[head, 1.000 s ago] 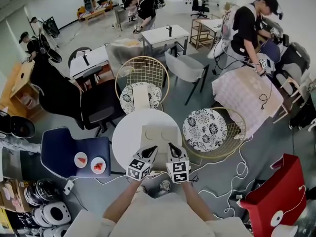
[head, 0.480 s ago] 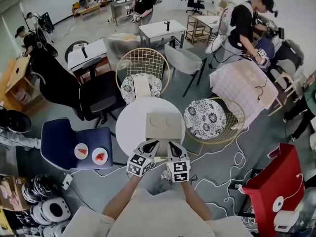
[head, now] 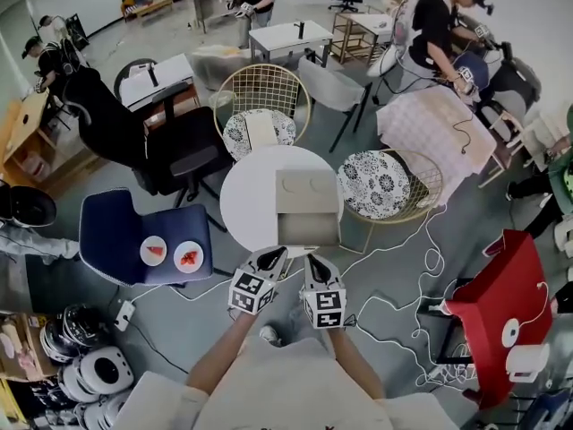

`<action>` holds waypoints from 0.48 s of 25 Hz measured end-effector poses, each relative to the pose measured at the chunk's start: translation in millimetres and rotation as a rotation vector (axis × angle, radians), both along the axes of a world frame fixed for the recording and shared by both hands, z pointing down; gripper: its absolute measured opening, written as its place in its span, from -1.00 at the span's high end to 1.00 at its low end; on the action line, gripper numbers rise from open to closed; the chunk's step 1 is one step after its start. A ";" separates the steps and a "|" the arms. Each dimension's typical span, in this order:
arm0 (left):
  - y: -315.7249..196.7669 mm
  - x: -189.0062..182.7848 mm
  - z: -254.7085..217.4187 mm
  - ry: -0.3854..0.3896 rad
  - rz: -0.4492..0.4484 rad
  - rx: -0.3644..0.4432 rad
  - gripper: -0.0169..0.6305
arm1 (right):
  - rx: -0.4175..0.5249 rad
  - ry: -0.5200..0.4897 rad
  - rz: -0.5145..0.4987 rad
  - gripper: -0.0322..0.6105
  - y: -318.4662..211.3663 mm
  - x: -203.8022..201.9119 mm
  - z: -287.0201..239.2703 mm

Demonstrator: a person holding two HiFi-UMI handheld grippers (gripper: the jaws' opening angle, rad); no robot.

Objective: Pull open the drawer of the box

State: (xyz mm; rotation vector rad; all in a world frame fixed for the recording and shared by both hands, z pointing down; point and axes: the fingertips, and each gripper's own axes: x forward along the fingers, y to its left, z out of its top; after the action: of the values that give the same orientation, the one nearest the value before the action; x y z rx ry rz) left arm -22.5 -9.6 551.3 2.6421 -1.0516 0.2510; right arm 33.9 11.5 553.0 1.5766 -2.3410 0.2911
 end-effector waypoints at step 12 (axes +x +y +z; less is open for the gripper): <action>47.9 -8.4 0.2 0.000 0.017 -0.009 0.91 | -0.001 -0.010 0.032 0.85 44.3 -2.1 -7.2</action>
State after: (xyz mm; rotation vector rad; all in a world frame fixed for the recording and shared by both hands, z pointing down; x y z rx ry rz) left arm -30.9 38.2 551.5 2.6434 -1.0264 0.2583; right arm 31.8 55.8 545.8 1.6175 -2.3240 0.3075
